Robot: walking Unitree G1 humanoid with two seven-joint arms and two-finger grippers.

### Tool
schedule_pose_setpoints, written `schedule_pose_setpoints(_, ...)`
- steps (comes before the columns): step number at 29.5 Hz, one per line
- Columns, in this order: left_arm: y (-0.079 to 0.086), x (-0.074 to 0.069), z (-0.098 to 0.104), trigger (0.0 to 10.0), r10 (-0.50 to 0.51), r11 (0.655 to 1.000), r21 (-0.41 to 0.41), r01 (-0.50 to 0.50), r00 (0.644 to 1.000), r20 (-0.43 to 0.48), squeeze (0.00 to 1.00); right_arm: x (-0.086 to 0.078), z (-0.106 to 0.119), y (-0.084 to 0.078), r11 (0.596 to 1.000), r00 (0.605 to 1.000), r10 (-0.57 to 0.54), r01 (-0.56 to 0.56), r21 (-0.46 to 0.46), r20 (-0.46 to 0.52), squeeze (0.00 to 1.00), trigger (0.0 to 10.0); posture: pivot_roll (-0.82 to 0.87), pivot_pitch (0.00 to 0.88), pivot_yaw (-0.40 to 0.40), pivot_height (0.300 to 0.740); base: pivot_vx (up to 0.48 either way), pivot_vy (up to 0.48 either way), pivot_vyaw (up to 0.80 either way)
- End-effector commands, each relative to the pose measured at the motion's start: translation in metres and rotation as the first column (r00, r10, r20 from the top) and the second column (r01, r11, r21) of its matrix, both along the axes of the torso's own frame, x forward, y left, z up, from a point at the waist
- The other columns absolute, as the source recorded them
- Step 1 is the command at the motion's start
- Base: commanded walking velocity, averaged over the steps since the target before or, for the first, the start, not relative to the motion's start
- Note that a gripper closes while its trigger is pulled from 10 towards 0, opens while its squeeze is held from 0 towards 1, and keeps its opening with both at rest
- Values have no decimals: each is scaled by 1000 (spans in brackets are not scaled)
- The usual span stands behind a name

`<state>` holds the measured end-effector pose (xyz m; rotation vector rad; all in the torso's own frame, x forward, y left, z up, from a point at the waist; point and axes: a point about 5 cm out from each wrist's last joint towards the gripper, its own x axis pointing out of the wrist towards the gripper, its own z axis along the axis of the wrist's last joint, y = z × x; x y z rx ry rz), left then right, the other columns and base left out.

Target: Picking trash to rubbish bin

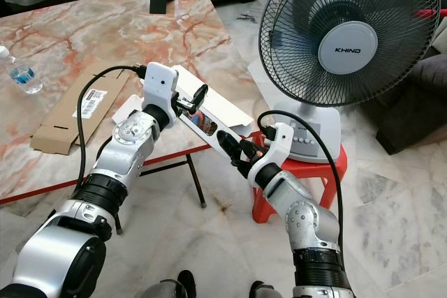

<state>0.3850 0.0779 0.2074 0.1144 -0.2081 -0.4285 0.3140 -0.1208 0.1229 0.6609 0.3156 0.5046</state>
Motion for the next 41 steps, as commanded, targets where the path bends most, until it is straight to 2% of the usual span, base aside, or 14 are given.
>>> schedule_pose_setpoints(1,3,2,0,10000,6,1000,12,-6,1000,-12,0,-2,-5,1,1000,1000,-1,0,-26,-17,0,10000,-81,177,81,740,0,0,0)
schedule_pose_setpoints(6,-1,3,-9,10000,-22,999,48,25,998,-64,0,-6,-9,-8,998,999,-31,29,-61,-26,0,10000,-91,192,100,740,0,0,0)
schedule_pose_setpoints(9,-7,4,-16,10000,-68,992,103,78,993,-97,0,-8,-8,-15,996,998,-67,65,-66,-22,0,10000,-107,193,117,740,0,0,0)
schedule_pose_setpoints(12,-11,6,-15,10000,-91,989,107,103,990,-108,0,-12,-7,-19,994,996,-90,88,-62,-17,0,10000,-127,195,133,740,0,0,0)
schedule_pose_setpoints(19,-24,12,-13,10000,-107,993,31,114,982,-158,0,-20,-3,-30,989,990,-141,141,-53,-1,0,10000,-179,202,150,740,0,0,0)
schedule_pose_setpoints(28,-29,11,-28,10000,-123,991,27,134,961,-249,0,-28,7,-39,982,981,-190,191,-9,29,0,10000,-210,219,164,740,0,0,0)
schedule_pose_setpoints(38,-36,7,-35,10000,-189,981,-24,191,940,-285,0,-28,7,-37,981,981,-193,193,5,22,0,10000,-192,218,163,740,0,0,0)
schedule_pose_setpoints(40,-42,3,-38,10000,-236,972,-82,221,923,-303,0,-25,9,-35,982,982,-189,188,16,30,0,10000,-181,215,163,740,0,0,0)
schedule_pose_setpoints(41,-42,3,-38,10000,-236,972,-82,221,923,-303,0,-25,9,-35,982,982,-189,188,16,30,0,10000,-181,215,163,740,0,0,0)
